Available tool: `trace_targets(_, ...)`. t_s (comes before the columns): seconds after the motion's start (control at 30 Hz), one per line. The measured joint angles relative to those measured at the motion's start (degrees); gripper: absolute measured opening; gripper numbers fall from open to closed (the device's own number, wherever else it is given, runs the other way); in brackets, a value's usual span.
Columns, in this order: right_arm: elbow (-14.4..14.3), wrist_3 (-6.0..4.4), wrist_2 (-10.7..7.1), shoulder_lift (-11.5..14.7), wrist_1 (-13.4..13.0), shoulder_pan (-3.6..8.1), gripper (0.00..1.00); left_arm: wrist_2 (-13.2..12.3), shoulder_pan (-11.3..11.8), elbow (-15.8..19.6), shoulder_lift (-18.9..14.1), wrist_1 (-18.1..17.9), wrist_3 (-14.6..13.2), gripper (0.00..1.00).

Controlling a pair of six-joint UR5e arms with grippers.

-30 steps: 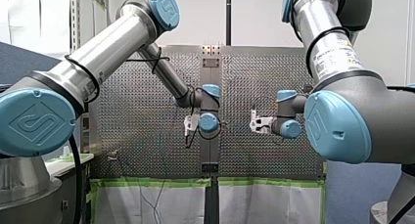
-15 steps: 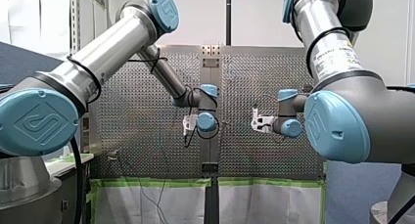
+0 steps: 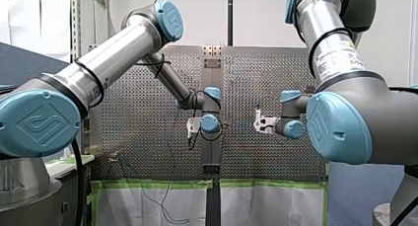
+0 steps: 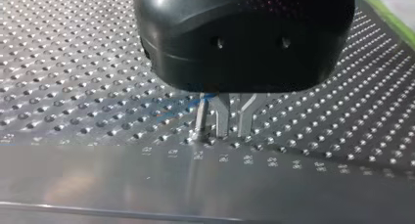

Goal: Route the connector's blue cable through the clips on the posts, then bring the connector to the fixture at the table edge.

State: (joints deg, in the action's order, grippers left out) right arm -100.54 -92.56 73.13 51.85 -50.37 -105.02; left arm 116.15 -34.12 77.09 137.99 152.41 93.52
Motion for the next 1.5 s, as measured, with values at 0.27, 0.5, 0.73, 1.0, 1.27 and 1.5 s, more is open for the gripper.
trace_targets(0.27, 0.4, -0.09, 0.38, -0.1, 0.0, 0.68, 0.00, 0.0, 0.8, -1.1, 0.0, 0.9, -0.1, 0.12)
trace_targets(0.5, 1.3, -0.57, 0.57, -0.3, 0.5, 1.11, 0.00, 0.0, 1.1, -1.1, 0.0, 1.3, -0.3, 0.12)
trace_targets(0.73, 2.2, -0.76, 0.18, -0.7, 0.7, 1.21, 0.00, 0.2, 1.2, -1.2, 0.0, 1.4, -0.6, 0.12)
trace_targets(1.0, 5.6, 0.27, -0.44, -3.9, 3.5, 0.84, 0.00, 0.4, 1.5, -1.5, 0.0, 1.3, -0.9, 0.12)
trace_targets(1.27, 8.2, -0.46, -0.52, -5.4, 5.2, 0.73, 0.00, 0.9, 2.0, -2.7, 0.1, 1.4, -0.9, 0.12)
trace_targets(1.5, 9.3, -0.52, -0.53, -5.5, 6.2, 0.71, 0.00, 1.1, 2.3, -2.8, 0.1, 1.4, -0.9, 0.15)
